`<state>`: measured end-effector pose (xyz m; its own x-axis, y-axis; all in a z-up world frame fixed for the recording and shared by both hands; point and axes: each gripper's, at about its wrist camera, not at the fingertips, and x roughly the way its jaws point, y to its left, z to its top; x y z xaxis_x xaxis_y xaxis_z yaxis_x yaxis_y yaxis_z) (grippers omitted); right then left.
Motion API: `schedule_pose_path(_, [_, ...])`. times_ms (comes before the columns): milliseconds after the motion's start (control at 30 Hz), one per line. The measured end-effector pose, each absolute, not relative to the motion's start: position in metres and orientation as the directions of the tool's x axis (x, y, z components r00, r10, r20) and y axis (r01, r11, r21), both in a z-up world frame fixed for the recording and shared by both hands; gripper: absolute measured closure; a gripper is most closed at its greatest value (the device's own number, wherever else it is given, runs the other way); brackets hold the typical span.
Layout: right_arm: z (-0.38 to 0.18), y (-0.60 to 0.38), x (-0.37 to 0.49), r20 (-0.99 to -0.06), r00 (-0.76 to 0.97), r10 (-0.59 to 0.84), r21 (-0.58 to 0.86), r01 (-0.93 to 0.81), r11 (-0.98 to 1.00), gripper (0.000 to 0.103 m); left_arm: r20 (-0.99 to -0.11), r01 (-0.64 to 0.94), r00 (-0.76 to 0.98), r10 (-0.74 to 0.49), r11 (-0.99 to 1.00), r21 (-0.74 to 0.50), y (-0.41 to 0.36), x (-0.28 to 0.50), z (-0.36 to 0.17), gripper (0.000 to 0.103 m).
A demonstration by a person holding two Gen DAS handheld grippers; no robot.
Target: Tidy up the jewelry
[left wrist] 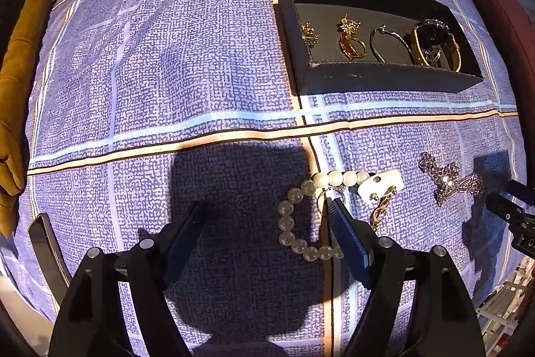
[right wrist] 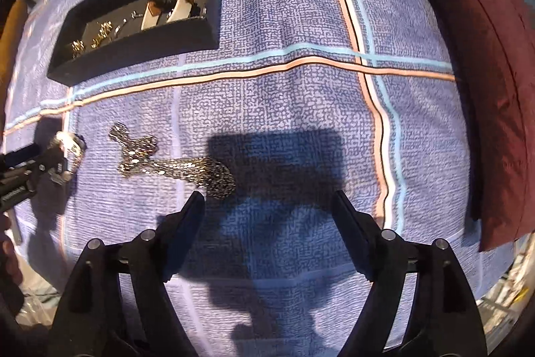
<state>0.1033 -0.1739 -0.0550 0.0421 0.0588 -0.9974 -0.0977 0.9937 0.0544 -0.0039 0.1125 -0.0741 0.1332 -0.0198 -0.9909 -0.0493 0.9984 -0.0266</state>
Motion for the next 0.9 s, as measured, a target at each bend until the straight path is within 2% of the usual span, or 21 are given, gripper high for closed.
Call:
schedule_pose_path(100, [-0.048, -0.180, 0.100, -0.990, 0.057, 0.128, 0.124, -0.062, 0.990, 0.025, -0.989, -0.045, 0.144, -0.045, 0.998, -0.052, 0.105, -0.003, -0.062, 0.029])
schedule_pose_path(333, [-0.029, -0.145, 0.084, -0.957, 0.030, 0.288, 0.287, -0.029, 0.957, 0.025, -0.995, 0.124, 0.083, -0.051, 0.992, -0.040, 0.071, 0.016, -0.049, 0.028])
schedule_pose_path(367, [-0.023, -0.144, 0.073, -0.957, 0.048, 0.287, 0.286, -0.028, 0.958, 0.024, -0.995, 0.136, 0.078, -0.058, 0.990, -0.047, 0.067, 0.024, -0.048, 0.028])
schedule_pose_path(400, [-0.015, -0.148, 0.067, -0.957, 0.064, 0.285, 0.284, -0.022, 0.959, 0.017, -0.995, 0.152, 0.073, -0.061, 0.987, -0.049, 0.061, 0.033, -0.047, 0.028])
schedule_pose_path(433, [-0.011, -0.149, 0.065, -0.955, 0.074, 0.287, 0.287, -0.012, 0.958, 0.015, -0.996, 0.166, 0.069, -0.056, 0.985, -0.044, 0.058, 0.038, -0.048, 0.028])
schedule_pose_path(567, [0.001, -0.174, 0.042, -0.961, 0.126, 0.245, 0.254, 0.061, 0.965, 0.015, -0.998, 0.218, 0.036, -0.045, 0.975, -0.036, 0.045, 0.052, -0.061, 0.028])
schedule_pose_path(733, [-0.004, -0.189, 0.016, -0.956, 0.141, 0.258, 0.281, 0.172, 0.944, 0.015, -0.999, 0.298, 0.042, 0.003, 0.954, 0.016, 0.040, 0.064, -0.079, 0.028])
schedule_pose_path(900, [-0.011, -0.169, 0.012, -0.957, 0.133, 0.258, 0.276, 0.149, 0.950, 0.015, -0.999, 0.284, 0.045, -0.011, 0.959, 0.003, 0.055, 0.063, -0.086, 0.028])
